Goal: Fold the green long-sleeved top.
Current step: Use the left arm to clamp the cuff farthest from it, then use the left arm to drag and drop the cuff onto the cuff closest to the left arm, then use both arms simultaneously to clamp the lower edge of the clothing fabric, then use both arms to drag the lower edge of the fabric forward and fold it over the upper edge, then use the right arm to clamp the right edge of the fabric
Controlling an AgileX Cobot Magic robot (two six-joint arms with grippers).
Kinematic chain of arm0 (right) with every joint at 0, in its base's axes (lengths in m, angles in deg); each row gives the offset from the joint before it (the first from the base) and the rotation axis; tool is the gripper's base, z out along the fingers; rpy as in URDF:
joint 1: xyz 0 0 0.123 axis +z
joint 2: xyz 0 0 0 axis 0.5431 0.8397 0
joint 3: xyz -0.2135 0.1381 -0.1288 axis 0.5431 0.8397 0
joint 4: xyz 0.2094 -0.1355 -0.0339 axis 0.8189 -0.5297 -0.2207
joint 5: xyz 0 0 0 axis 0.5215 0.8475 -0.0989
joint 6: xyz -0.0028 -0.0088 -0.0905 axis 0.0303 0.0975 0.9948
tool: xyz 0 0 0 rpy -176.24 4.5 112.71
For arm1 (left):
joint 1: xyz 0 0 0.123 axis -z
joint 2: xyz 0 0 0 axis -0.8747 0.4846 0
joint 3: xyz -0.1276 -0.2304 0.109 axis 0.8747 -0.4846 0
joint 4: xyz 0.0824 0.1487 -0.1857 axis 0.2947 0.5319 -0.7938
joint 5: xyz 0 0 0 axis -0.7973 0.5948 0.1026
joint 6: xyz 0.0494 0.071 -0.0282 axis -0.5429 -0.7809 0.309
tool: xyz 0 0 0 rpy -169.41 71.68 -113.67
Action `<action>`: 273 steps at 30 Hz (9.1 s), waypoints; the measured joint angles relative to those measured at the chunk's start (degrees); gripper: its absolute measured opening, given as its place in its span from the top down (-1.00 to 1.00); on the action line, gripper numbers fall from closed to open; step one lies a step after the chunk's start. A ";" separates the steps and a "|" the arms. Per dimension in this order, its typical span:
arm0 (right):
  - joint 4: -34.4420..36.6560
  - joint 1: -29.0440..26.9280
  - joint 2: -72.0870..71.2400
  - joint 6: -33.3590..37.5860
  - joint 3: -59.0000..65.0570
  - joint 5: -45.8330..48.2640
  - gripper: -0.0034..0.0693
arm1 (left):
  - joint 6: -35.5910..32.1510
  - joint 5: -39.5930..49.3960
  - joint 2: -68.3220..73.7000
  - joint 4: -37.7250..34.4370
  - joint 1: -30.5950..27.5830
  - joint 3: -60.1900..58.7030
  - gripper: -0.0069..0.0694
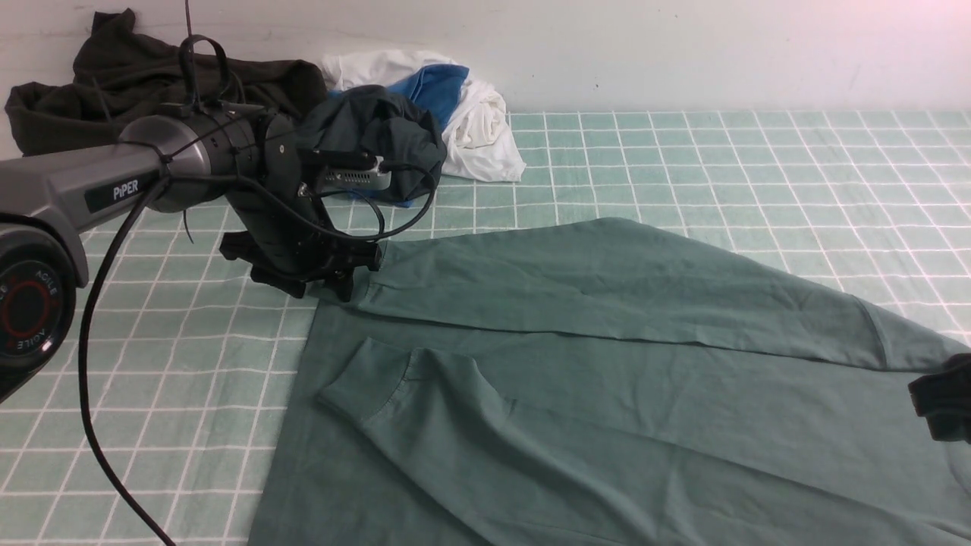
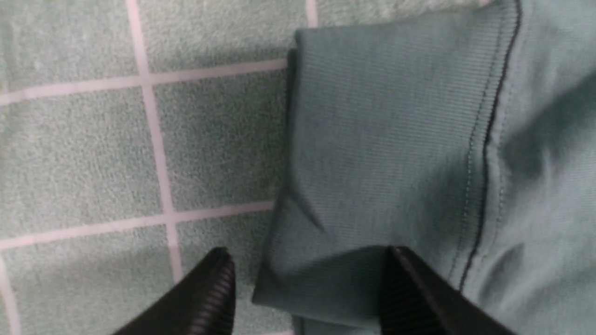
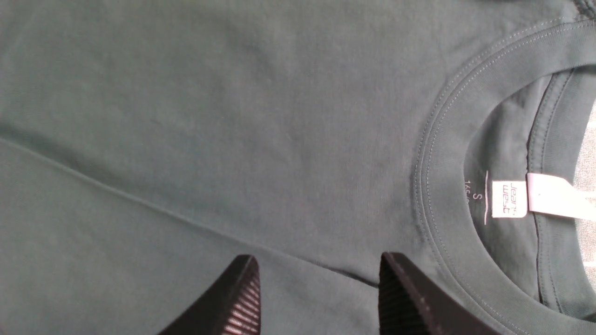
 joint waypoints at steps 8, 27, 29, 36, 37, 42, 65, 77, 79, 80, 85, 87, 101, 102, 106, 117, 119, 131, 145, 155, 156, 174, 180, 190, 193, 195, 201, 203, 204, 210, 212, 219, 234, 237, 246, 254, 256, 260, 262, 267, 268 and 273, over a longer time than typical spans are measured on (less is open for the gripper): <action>0.00 0.00 0.00 0.00 0.00 -0.19 -0.02 | -0.63 0.29 -0.98 0.05 0.06 0.22 0.73; 0.06 0.00 0.00 0.00 0.00 -0.83 -0.02 | -2.11 10.04 -8.24 -1.97 0.00 0.13 0.73; 0.06 0.00 0.00 0.00 0.00 -0.83 -0.02 | -1.47 10.89 -10.44 -2.20 -0.07 -2.33 0.73; 1.16 0.00 0.00 0.00 0.00 -0.83 -0.02 | -0.80 8.72 -27.47 -5.63 0.66 -25.04 0.73; 2.01 0.00 0.00 0.18 0.00 -0.83 -0.02 | -0.80 7.14 -31.82 -6.81 1.68 -31.14 0.73; 3.29 1.29 0.00 1.84 0.00 -0.83 -0.02 | -0.51 2.41 -40.85 -8.00 7.35 -45.54 0.72; 12.19 7.12 -17.25 7.30 -0.13 11.47 -0.02 | -14.74 16.50 -48.58 -4.58 21.56 -55.45 -0.25; 19.78 13.02 -19.67 15.77 -0.13 15.49 -0.02 | -31.27 4.17 -49.04 -3.73 39.19 -68.64 -0.26; 19.29 13.10 -19.67 15.78 -0.13 15.06 -0.02 | -32.17 2.60 -49.04 -3.68 40.04 -69.76 -0.26; 19.13 13.15 -19.67 15.84 -0.13 14.93 -0.02 | -32.67 2.29 -49.04 -3.62 40.36 -70.17 -0.26; 18.73 13.16 -19.67 15.84 -0.13 14.40 -0.02 | -34.57 0.57 -49.57 -2.81 40.99 -71.31 -0.26; 18.73 13.16 -19.67 15.84 -0.13 14.40 -0.02 | -34.85 0.06 -49.79 -1.88 41.10 -71.58 -0.24; 18.69 13.21 -19.67 15.84 -0.13 14.35 -0.02 | -34.18 -1.81 -49.84 0.78 41.22 -71.70 0.75; 18.69 13.21 -19.67 15.84 -0.13 14.35 -0.02 | -34.00 -1.86 -49.84 0.78 41.22 -71.70 0.75; 18.69 13.21 -19.67 16.03 -0.13 14.41 -0.02 | -27.49 -1.77 -49.66 0.72 41.15 -71.00 0.80; 19.02 17.55 -16.35 33.94 4.17 15.54 -0.02 | -23.71 13.54 -49.60 3.60 40.61 -64.48 0.80; 17.77 19.56 -14.84 37.73 6.36 15.48 -0.02 | -23.71 15.08 -49.60 4.85 40.61 -65.18 0.80; 6.55 30.17 -3.14 44.03 19.36 5.67 -0.02 | -23.42 14.17 -49.55 5.32 40.61 -66.29 0.80; 0.98 32.56 -1.88 44.47 28.42 -6.63 -0.01 | -23.17 13.01 -49.55 5.14 40.61 -66.34 0.80; -3.37 32.57 -4.97 37.97 29.61 -9.25 -0.02 | -23.00 12.83 -49.55 5.02 40.61 -66.34 0.80; -3.90 32.57 -5.44 37.92 29.78 -9.30 0.00 | -23.00 12.69 -49.55 4.89 40.61 -66.34 0.81; -7.44 32.57 -7.00 37.91 25.32 -1.95 0.87 | -20.52 13.78 -49.55 5.12 40.61 -64.80 0.80; -14.53 32.20 -8.33 37.92 11.53 9.75 0.87 | -16.58 19.69 -52.03 12.40 38.14 -54.80 0.79; -14.94 18.70 -2.12 38.85 -4.53 0.84 0.87 | -24.41 19.31 -45.53 15.92 18.61 -32.64 0.77; -10.24 13.30 6.08 43.22 -9.98 -1.93 0.87 | -28.11 17.52 -36.55 15.01 13.08 -23.12 0.77; -9.38 12.20 8.32 44.18 -11.39 -2.19 0.87 | -28.43 17.24 -33.56 14.94 12.17 -20.53 0.77; -6.88 6.77 21.25 45.61 -20.03 -5.37 0.87 | -28.72 16.05 -19.81 14.71 8.41 -4.61 0.77; -6.49 6.02 23.93 45.61 -21.74 -6.48 0.87 | -28.72 15.98 -17.04 14.58 7.89 -1.70 0.77; -6.15 5.53 26.85 45.61 -23.53 -7.64 0.87 | -28.72 15.77 -14.08 14.56 7.34 1.10 0.77; -6.05 5.20 35.79 44.16 -28.86 -12.45 0.80 | -28.61 11.73 -6.39 14.36 5.00 5.24 0.75; -6.11 5.20 37.49 42.33 -30.49 -13.99 0.69 | -28.54 9.90 -5.21 14.34 4.20 5.37 0.71; -6.49 5.03 38.71 29.75 -36.00 -12.48 0.07 | -24.44 6.90 -3.08 14.30 2.57 6.05 0.35; 19.19 14.84 46.22 34.36 -39.06 -8.46 -0.17 | -13.40 22.34 -3.25 9.17 2.29 12.04 -0.10; 16.09 14.39 47.28 28.69 -39.38 -9.52 -0.16 | -13.35 24.30 -4.47 7.47 2.29 11.80 0.18; 1.41 7.20 38.37 15.42 -40.74 7.72 -0.03 | -18.10 23.61 -13.94 -2.02 5.32 -8.79 0.82; 1.24 -0.35 29.12 14.97 -40.74 14.98 0.15 | -16.87 4.40 -19.98 -0.83 6.38 -29.62 0.83; 1.31 -2.21 26.15 14.37 -40.74 15.12 0.20 | -16.33 0.92 -20.04 -0.71 6.38 -32.13 0.83; 1.41 -5.83 21.04 13.62 -39.07 15.12 0.25 | -15.90 -0.46 -20.04 -0.71 6.38 -32.90 0.83; 1.43 -7.56 19.37 13.56 -36.86 15.12 0.26 | -15.90 -0.46 -19.93 -0.71 6.38 -32.90 0.83; 1.45 -13.82 16.09 13.39 -26.18 14.83 0.26 | -15.65 -0.46 -19.91 -0.71 6.38 -32.90 0.83; 1.45 -14.96 15.92 13.26 -24.28 13.88 0.26 | -15.60 -0.46 -19.91 -0.76 6.38 -32.90 0.83; 1.49 -18.83 16.12 13.21 -17.67 6.48 0.25 | -15.54 -0.46 -19.91 -0.88 6.38 -32.90 0.83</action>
